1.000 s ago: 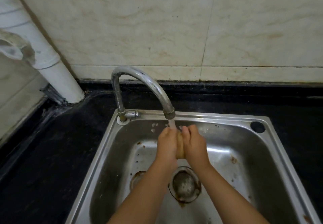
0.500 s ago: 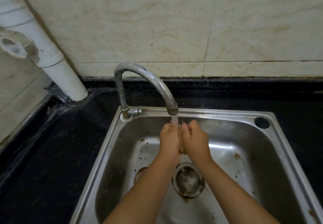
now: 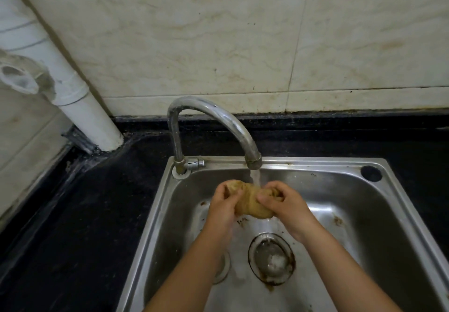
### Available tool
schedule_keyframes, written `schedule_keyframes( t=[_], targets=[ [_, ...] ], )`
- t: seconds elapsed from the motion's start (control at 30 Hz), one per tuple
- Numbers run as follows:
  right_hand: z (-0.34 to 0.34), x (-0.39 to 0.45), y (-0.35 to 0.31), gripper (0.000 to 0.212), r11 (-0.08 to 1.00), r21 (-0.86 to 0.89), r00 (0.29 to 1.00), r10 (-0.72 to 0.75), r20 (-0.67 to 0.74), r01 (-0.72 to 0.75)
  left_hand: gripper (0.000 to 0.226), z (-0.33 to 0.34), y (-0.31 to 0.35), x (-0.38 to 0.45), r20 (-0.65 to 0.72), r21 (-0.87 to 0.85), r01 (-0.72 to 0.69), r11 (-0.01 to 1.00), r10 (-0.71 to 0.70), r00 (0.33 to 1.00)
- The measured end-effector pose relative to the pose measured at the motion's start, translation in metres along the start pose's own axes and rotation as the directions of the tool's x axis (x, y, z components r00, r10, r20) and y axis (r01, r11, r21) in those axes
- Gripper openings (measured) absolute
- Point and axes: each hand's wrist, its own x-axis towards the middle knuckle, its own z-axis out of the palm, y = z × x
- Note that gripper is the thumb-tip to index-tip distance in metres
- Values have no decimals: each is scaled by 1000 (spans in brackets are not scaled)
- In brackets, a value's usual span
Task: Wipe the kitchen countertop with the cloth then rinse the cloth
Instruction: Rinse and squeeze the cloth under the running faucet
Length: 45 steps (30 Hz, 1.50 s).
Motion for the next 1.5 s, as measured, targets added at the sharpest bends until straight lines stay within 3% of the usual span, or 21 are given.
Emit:
schedule_keyframes(
  t=[0.07, 0.13, 0.23, 0.33, 0.43, 0.6, 0.97, 1.17, 1.5],
  targets=[
    [2, -1, -2, 20, 999, -35, 1000, -22, 23, 23, 18, -8, 4, 2, 48, 99, 18, 995, -23, 999],
    [8, -1, -4, 23, 999, 1, 999, -51, -3, 51, 28, -18, 8, 6, 10, 297, -26, 954, 24, 1000],
    [20, -2, -7, 26, 992, 67, 986, -93, -138, 103, 46, -37, 21, 15, -144, 571, -148, 808, 276, 950],
    [29, -6, -8, 26, 989, 67, 963, -114, -243, 134, 54, -47, 40, 22, -138, 685, -253, 683, 463, 876],
    [38, -11, -8, 27, 981, 117, 944, -113, -310, 156, 49, -50, 54, 32, -32, 791, -297, 535, 521, 853],
    [50, -17, -10, 26, 972, 136, 922, -130, -366, 191, 22, -57, 64, 48, 92, 872, -340, 353, 565, 820],
    [63, -12, -5, 25, 974, 132, 879, -105, -465, 185, 27, -51, 73, 75, 71, 889, -294, 350, 530, 845],
    [66, -11, -6, 25, 977, 110, 866, -108, -488, 183, 27, -48, 77, 81, -34, 836, -267, 479, 530, 847],
    [58, -16, -18, 24, 978, 86, 871, -129, -474, 191, 42, -42, 80, 68, -18, 785, -284, 551, 478, 878]
  ],
)
